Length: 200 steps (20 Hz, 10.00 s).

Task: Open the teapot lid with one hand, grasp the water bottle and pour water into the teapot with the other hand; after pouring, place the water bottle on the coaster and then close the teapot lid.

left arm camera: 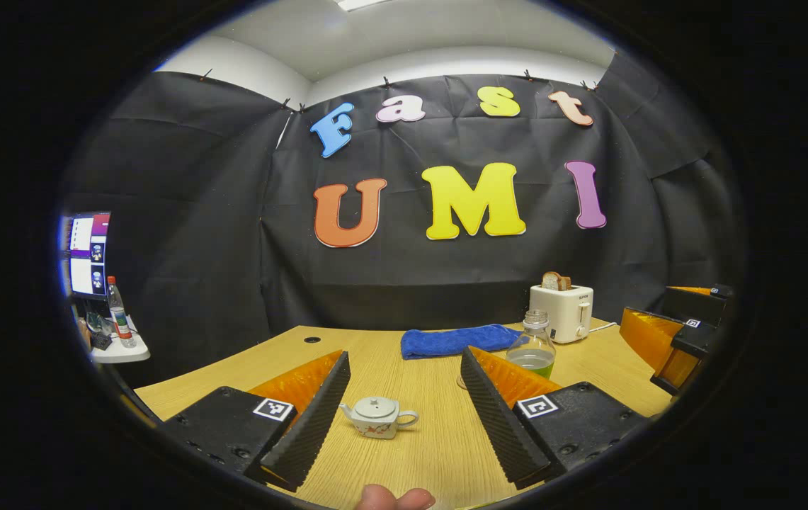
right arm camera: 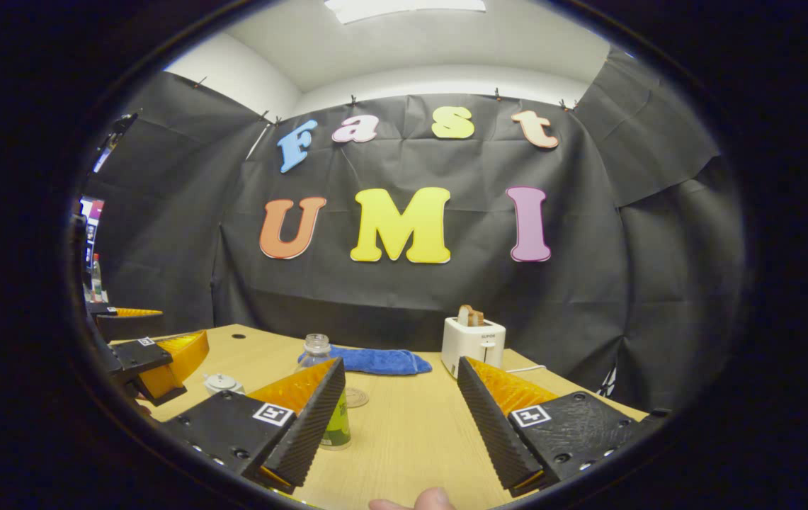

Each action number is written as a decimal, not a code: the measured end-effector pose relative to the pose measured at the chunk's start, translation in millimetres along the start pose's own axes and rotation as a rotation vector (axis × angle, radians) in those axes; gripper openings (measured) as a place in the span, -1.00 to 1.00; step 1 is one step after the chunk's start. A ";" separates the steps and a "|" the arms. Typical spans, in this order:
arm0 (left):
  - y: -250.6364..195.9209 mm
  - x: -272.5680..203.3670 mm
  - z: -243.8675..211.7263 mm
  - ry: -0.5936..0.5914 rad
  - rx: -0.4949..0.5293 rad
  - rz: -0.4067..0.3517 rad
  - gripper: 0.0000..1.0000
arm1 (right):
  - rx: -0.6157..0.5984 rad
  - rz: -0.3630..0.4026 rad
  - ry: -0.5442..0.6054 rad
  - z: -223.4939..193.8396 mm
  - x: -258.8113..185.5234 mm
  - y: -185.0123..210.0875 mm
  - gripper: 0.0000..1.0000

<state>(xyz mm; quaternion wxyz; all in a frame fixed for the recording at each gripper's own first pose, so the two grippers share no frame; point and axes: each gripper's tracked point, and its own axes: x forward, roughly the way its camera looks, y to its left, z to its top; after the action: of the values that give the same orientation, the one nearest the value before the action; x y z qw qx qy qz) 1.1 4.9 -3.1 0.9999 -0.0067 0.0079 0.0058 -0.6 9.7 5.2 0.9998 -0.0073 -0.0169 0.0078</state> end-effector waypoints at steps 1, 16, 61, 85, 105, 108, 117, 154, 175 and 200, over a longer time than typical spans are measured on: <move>0.1 -0.6 -0.6 0.001 -0.003 -0.003 0.97 | 0.003 0.001 -0.002 -0.2 -0.3 1.0 0.90; 2.9 1.0 -3.8 0.011 0.033 0.000 0.96 | -0.003 0.013 -0.007 -6.8 4.0 2.2 0.90; 45.5 88.2 -82.1 0.257 -0.023 0.001 -0.94 | 0.024 0.230 0.157 -77.5 24.5 29.6 0.91; 78.7 34.9 -61.4 0.187 -0.019 -0.030 -0.95 | -0.049 0.278 0.243 -113.2 85.8 110.1 0.45; 137.4 33.4 -54.1 0.146 -0.060 0.028 -0.95 | -1.237 0.414 0.029 -109.6 151.0 167.9 0.43; 141.8 32.7 -55.9 0.151 -0.061 0.031 -0.95 | -1.391 0.434 0.004 -108.4 149.7 169.0 0.43; 146.1 30.9 -55.3 0.153 -0.065 0.026 -0.95 | -1.733 0.460 -0.127 -100.1 138.1 180.3 0.43; 157.3 23.4 -47.8 0.139 -0.076 0.035 -0.95 | -2.165 0.419 -0.379 -53.9 136.3 213.2 0.43; 170.3 18.1 -37.8 0.108 -0.102 0.059 -0.95 | -1.964 0.474 -0.276 -65.0 127.4 206.2 0.42; 131.2 20.4 -27.4 0.075 -0.069 -0.029 -0.94 | -0.016 0.362 0.256 -83.4 232.4 115.0 0.42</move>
<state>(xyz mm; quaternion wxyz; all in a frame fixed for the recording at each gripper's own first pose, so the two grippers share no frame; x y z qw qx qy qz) 19.6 136.0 -32.5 0.9981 -0.0413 0.0453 -0.0089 232.7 127.2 -72.0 0.9760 -0.0192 0.1117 0.1860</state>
